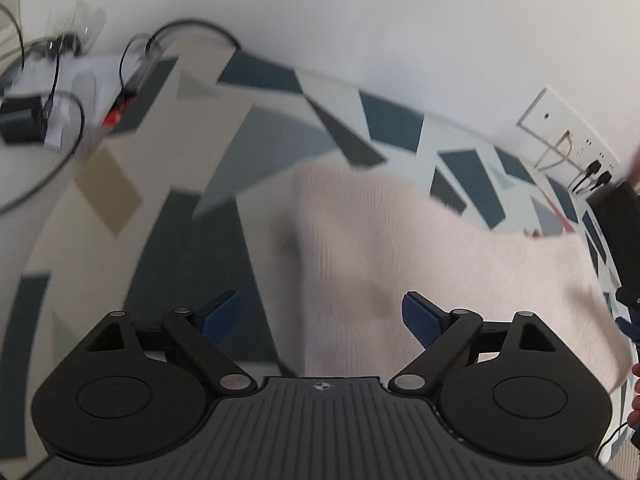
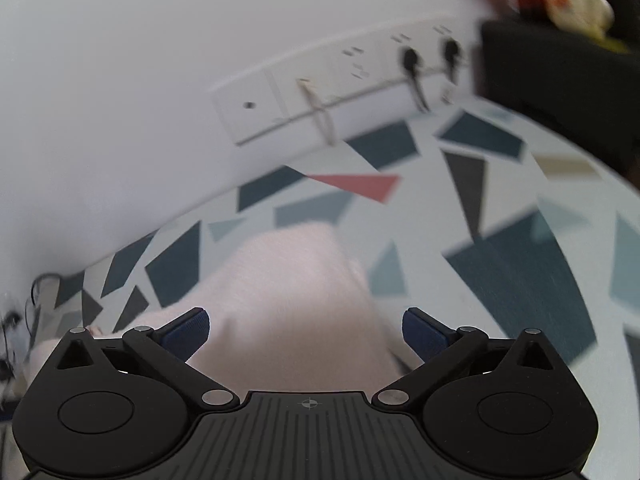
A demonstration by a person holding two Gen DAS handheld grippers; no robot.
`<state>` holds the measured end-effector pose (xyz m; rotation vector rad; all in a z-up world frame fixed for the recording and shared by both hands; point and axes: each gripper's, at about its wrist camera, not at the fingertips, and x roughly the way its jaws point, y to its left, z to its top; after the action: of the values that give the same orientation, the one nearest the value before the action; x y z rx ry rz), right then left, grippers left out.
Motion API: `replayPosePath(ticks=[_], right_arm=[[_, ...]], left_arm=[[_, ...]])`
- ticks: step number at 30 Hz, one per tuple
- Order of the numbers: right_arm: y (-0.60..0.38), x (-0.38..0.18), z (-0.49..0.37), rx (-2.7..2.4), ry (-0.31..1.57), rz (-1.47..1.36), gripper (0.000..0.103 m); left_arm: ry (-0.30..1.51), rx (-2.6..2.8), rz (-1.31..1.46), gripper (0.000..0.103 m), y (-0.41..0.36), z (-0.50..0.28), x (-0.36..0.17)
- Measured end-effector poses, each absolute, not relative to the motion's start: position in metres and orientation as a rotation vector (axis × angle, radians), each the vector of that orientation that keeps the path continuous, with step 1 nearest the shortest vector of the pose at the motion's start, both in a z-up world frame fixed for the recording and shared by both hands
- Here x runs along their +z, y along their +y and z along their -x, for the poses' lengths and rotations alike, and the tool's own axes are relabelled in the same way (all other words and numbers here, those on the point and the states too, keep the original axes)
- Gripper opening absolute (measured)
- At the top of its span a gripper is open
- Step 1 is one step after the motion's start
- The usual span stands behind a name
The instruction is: Fold clothes
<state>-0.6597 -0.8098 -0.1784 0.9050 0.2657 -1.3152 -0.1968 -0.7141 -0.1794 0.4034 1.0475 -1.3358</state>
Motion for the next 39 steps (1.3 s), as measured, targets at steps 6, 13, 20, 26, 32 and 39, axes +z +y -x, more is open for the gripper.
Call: replayPosePath(ticks=[6,13,20,26,32,39], right_arm=[[-0.812,-0.199,0.682,-1.348,0.224,-1.031,0.102],[-0.828,-0.212,0.677,-1.305,0.308,-0.992,0.102],[-0.836,-0.218,0.649,-1.182,0.411,-0.94,0.102],[-0.842,-0.219,0.645,-1.157,0.426,-0.946,0.102],[-0.843,-0.221,0.643,-1.165,0.432,-0.92,0.102],[-0.845,-0.223,0.644,-1.187,0.401,-0.938,0.102]], left_arm=[[1.137,-1.289,-0.427,0.101,-0.73,0.208,-0.202],[1.044,-1.341,-0.547,0.103,-0.749,0.227,-0.205],[1.046,-1.398,-0.573,0.103,-0.748,0.222,-0.205],[0.987,-1.396,-0.622,0.103,-0.748,0.233,-0.207],[0.96,-1.415,-0.656,0.103,-0.755,0.236,-0.207],[1.013,-1.446,-0.661,0.103,-0.756,0.229,-0.205]])
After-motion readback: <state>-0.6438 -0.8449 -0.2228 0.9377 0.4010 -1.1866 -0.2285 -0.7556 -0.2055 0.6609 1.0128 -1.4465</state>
